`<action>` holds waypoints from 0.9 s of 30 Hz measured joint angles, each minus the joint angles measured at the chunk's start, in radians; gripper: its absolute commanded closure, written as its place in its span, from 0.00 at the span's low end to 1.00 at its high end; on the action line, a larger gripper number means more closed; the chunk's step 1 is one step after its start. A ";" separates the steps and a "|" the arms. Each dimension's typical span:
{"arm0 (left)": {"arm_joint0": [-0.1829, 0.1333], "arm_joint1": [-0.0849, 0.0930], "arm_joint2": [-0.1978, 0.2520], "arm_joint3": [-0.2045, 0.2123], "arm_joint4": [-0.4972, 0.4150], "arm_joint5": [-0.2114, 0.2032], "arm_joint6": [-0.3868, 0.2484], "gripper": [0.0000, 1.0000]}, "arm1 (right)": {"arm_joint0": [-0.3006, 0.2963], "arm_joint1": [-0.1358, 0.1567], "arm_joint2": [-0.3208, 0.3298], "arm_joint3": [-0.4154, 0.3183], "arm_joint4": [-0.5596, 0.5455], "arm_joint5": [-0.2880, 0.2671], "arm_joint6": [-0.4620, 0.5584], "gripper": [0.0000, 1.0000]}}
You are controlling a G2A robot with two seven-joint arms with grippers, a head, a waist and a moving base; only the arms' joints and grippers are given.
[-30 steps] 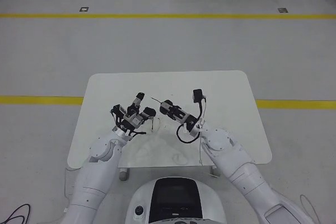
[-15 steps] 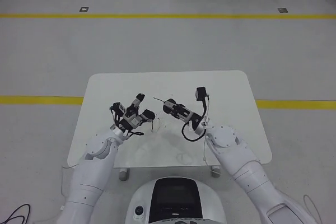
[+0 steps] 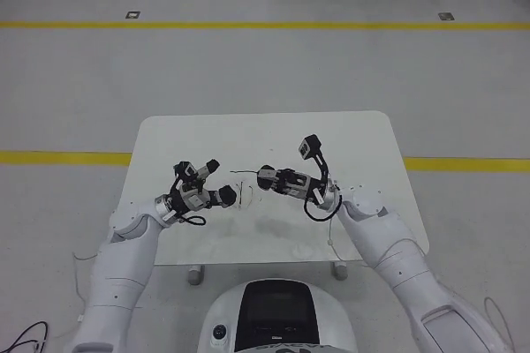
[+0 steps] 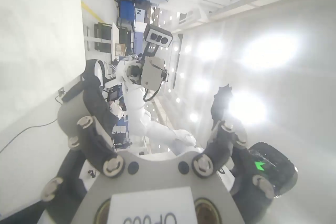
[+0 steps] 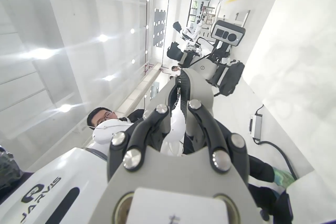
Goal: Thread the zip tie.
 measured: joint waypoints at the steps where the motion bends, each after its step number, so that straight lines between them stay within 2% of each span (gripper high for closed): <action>1: 0.000 0.001 0.001 -0.004 0.005 -0.006 0.004 0.00 | -0.005 -0.001 -0.002 -0.003 0.008 0.006 -0.001 1.00; 3: -0.004 0.006 -0.003 -0.001 0.019 -0.022 0.000 0.00 | -0.012 -0.002 -0.004 0.004 0.064 0.038 0.030 1.00; 6: -0.031 0.018 -0.012 0.038 -0.001 -0.005 -0.088 0.00 | 0.010 -0.002 -0.005 0.045 0.143 0.065 0.135 1.00; 8: -0.054 0.026 -0.016 0.066 -0.016 0.010 -0.156 0.00 | 0.038 -0.002 -0.011 0.082 0.149 0.075 0.201 1.00; 10: -0.074 0.035 -0.006 0.076 -0.004 0.020 -0.190 0.00 | 0.062 -0.006 -0.019 0.116 0.169 0.080 0.247 1.00; 13: -0.082 0.047 0.023 0.068 -0.017 0.027 -0.184 0.00 | 0.089 -0.016 -0.040 0.152 0.222 0.089 0.291 1.00; 16: -0.083 0.058 0.081 0.057 -0.035 0.039 -0.183 0.00 | 0.112 -0.031 -0.071 0.190 0.268 0.099 0.315 1.00; 22: -0.083 0.058 0.076 0.057 -0.035 0.039 -0.184 0.00 | 0.113 -0.031 -0.072 0.192 0.267 0.097 0.313 1.00; 24: -0.079 0.058 0.084 0.046 -0.043 0.030 -0.184 0.00 | 0.112 -0.031 -0.072 0.192 0.266 0.098 0.312 1.00; 27: -0.076 0.062 0.100 0.031 -0.041 0.028 -0.183 0.00 | 0.100 -0.026 -0.074 0.171 0.214 0.104 0.255 1.00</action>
